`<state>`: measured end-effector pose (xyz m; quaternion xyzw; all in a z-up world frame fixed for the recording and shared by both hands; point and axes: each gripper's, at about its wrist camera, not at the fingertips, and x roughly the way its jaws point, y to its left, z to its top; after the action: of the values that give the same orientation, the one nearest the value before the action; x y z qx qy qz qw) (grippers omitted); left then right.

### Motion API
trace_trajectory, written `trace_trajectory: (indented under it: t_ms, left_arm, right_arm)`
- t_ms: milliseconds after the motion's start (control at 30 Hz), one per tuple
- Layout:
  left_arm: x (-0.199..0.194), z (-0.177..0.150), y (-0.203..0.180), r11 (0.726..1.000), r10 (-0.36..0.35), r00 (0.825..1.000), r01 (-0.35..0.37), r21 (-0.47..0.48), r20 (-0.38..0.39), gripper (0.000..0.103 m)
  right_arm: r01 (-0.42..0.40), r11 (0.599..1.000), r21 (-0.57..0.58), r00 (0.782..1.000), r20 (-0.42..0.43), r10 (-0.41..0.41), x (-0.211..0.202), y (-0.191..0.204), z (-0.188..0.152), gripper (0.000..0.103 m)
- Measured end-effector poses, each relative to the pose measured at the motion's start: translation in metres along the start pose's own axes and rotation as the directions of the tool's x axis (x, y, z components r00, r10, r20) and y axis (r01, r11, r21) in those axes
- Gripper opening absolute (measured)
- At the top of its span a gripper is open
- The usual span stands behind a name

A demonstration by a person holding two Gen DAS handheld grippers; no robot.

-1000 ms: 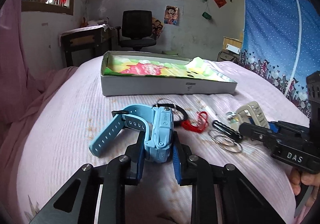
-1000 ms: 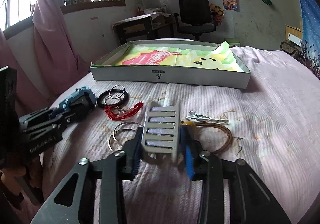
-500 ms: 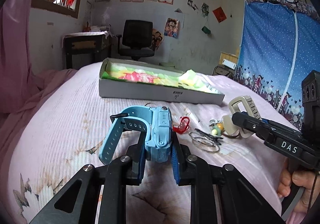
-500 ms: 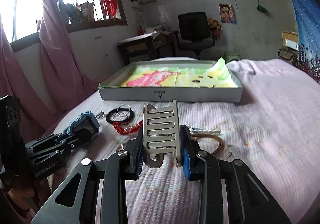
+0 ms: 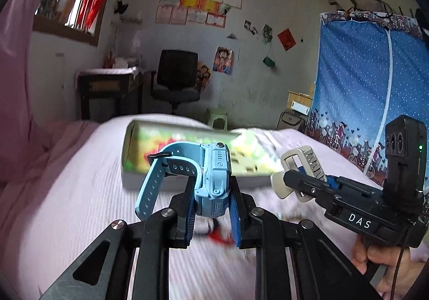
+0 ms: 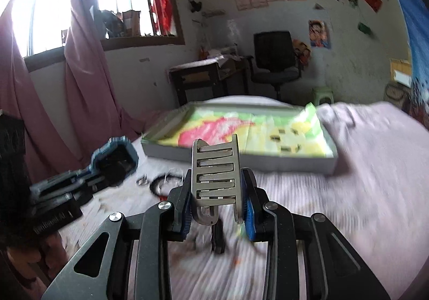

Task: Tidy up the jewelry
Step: 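Carry both held items over the white box and open both tools to drop them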

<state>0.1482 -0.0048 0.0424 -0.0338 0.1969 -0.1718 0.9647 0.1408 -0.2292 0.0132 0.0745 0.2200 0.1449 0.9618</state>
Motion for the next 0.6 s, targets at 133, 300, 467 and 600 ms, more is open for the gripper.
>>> trace_trajectory:
  t_ms: [133, 300, 467, 600]
  left_arm:
    - [0.032, 0.028, 0.013, 0.999, 0.004, 1.000, -0.005, -0.041, -0.014, 0.021]
    - [0.079, 0.044, 0.037, 0.993, 0.035, 0.995, -0.045, -0.106, -0.096, 0.021]
    - [0.116, 0.045, 0.046, 0.990, 0.055, 0.978, -0.080, -0.118, -0.204, 0.021]
    - [0.137, 0.033, 0.049, 0.986, 0.069, 0.955, -0.110, -0.127, -0.289, 0.021]
  right_arm:
    - [-0.017, 1.000, -0.022, 0.999, 0.035, 0.018, 0.025, -0.005, 0.030, 0.028]
    - [-0.027, 0.999, -0.019, 0.999, 0.031, 0.028, 0.064, -0.015, 0.056, 0.028]
    - [0.004, 1.000, 0.013, 0.999, -0.041, -0.003, 0.109, -0.026, 0.066, 0.028]
    - [0.017, 0.999, 0.030, 0.993, -0.116, -0.013, 0.131, -0.031, 0.057, 0.028]
